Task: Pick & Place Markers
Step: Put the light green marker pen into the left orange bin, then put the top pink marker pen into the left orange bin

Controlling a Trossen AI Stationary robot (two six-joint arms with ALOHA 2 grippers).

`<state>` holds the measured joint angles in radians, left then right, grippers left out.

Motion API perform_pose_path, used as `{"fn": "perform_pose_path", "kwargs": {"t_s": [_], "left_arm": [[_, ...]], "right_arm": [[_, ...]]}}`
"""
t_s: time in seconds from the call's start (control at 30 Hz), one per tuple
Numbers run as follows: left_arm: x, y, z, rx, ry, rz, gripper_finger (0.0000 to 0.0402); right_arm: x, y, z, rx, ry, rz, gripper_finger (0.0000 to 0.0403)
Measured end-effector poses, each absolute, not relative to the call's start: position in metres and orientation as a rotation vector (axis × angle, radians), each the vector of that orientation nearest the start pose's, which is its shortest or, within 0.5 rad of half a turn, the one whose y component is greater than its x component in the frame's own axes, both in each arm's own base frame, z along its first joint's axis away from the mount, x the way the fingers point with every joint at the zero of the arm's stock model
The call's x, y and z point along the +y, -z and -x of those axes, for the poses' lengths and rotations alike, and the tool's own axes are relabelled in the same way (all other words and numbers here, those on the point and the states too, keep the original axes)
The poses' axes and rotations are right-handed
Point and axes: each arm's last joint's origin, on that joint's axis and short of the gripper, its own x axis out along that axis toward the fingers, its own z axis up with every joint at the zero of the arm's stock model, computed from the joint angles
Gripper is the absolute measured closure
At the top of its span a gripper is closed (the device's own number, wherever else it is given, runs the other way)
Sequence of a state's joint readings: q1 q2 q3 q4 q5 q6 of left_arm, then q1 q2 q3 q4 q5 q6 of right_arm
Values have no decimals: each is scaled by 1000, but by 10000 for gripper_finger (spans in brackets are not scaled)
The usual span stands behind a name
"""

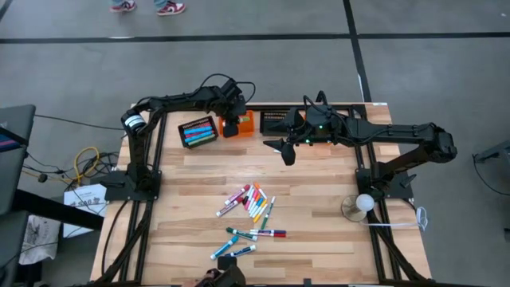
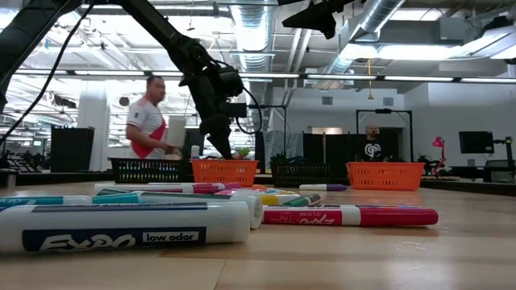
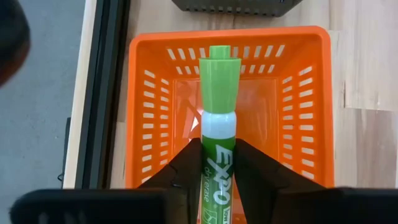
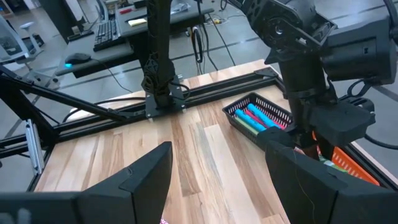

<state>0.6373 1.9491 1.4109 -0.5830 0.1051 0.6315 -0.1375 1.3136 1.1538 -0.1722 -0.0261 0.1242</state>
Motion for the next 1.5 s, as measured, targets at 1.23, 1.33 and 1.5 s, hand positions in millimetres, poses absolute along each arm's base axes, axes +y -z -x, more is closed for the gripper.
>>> {"fn": "perform_pose_path", "kwargs": {"t_s": [1.23,1.33,1.5], "left_arm": [[235,-188,-325,1137,-123,-154,265],[235,-188,-325,1136,-123,-155,237],[232,-209,-320,1094,-140,-201,207]], "right_arm": [[-40,-348,-293,324,131,-150,154],[-40,-348,-293,324,131,-151,154],[-40,-348,-293,324,131,-151,154]]}}
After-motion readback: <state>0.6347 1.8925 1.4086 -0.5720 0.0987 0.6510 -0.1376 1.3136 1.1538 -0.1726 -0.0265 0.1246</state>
